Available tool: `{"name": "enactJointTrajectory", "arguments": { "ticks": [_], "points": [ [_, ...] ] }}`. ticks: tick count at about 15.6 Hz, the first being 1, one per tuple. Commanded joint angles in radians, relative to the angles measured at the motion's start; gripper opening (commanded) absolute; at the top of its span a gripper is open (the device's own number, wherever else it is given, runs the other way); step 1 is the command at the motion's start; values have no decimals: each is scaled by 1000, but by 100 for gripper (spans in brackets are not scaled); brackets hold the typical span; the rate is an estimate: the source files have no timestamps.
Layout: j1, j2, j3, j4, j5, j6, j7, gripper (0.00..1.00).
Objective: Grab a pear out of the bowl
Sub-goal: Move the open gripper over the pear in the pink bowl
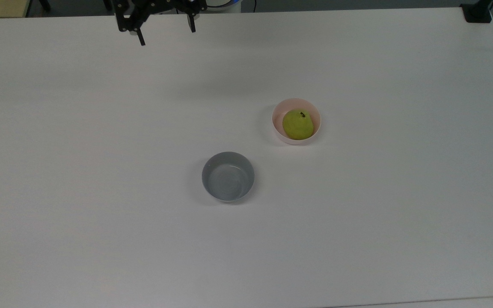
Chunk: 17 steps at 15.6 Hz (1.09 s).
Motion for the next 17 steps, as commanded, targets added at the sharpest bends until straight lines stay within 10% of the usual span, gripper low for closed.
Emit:
{"name": "enactJointTrajectory", "arguments": {
  "ticks": [1,17],
  "points": [
    [21,-3,36,-19,-2,7,-65,100],
    [288,166,43,-28,50,216,407,100]
  ]
}}
